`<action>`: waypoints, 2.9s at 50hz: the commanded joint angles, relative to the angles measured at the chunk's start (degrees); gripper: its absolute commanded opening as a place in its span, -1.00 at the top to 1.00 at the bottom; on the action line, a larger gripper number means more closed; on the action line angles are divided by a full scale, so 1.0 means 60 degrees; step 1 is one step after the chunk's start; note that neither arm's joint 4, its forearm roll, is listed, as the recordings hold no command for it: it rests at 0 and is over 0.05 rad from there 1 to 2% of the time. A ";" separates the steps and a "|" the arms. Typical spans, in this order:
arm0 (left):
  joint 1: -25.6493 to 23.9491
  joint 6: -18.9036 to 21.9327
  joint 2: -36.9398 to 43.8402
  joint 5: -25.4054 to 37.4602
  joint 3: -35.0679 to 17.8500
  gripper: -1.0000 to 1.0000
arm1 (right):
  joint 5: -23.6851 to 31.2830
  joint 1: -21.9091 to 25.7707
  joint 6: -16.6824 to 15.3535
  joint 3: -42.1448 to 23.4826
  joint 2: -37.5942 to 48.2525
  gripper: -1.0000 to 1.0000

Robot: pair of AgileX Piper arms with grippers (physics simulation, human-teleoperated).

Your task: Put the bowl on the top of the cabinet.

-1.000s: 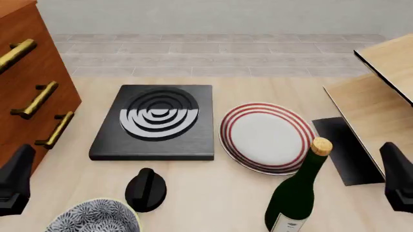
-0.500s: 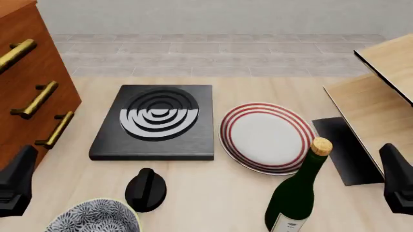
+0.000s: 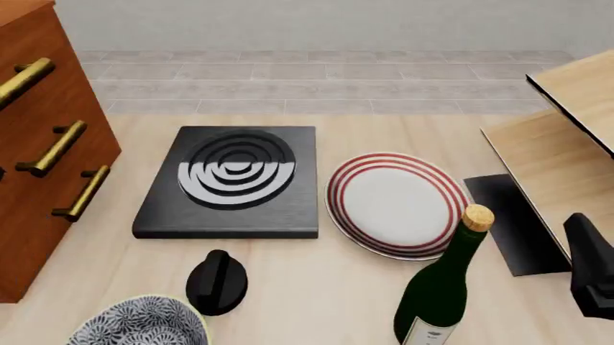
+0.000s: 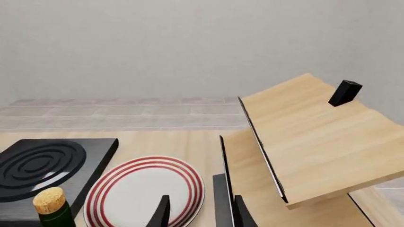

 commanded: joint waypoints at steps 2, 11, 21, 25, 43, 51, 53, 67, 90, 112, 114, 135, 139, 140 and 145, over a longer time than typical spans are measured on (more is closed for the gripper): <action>-0.0545 0.0137 0.0868 0.1252 -0.1952 -1.00 | -0.0020 0.0010 0.0023 0.0013 -0.0013 -1.00; -0.1049 0.0069 0.1531 0.2530 -0.2981 -1.00 | -0.0006 0.0070 -0.0020 0.0017 -0.0021 -1.00; -0.1544 0.0017 0.1757 0.3622 -0.3457 -1.00 | -0.0005 0.0110 -0.0072 0.0014 0.0002 -1.00; -0.1666 0.0111 0.1875 0.4089 -0.3662 -1.00 | 0.0017 0.0116 -0.0077 0.0013 -0.0006 -1.00; -0.1284 0.0319 0.2363 0.6066 -0.4279 -1.00 | 0.0002 0.0074 -0.0012 0.0015 0.0015 -1.00; -0.1502 0.0245 0.2139 0.6590 -0.3889 -1.00 | -0.0001 0.0075 0.0017 0.0018 0.0009 -1.00; -0.1579 0.0205 0.2047 0.6675 -0.3787 -1.00 | 0.0002 0.0066 0.0023 0.0018 0.0003 -1.00; -0.1659 -0.0326 0.1848 0.6741 -0.2543 -1.00 | -0.0017 0.0053 0.0027 0.0017 0.0017 -1.00; -0.1738 -0.1083 0.1410 0.6581 -0.0830 -1.00 | -0.0034 0.0063 -0.0029 0.0011 0.0048 -1.00; -0.1376 -0.1069 0.1243 0.6709 -0.0299 -1.00 | -0.0040 0.0089 -0.0103 0.0018 0.0076 -1.00; -0.1345 -0.1145 0.1242 0.6659 -0.0136 -1.00 | -0.0031 0.0091 -0.0106 0.0017 0.0069 -1.00; -0.1250 -0.1383 0.1232 0.6312 0.0600 -1.00 | -0.0065 0.0094 -0.0157 0.0016 0.0108 -1.00; -0.1220 -0.1405 0.1311 0.6172 0.0738 -1.00 | -0.0066 0.0089 -0.0161 0.0018 0.0113 -1.00; -0.1226 -0.1415 0.1324 0.6136 0.0792 -1.00 | -0.0050 0.0089 -0.0163 0.0018 0.0097 -1.00; -0.1316 -0.1560 0.1319 0.6042 0.1020 -1.00 | -0.0004 0.0073 -0.0171 0.0018 0.0048 -1.00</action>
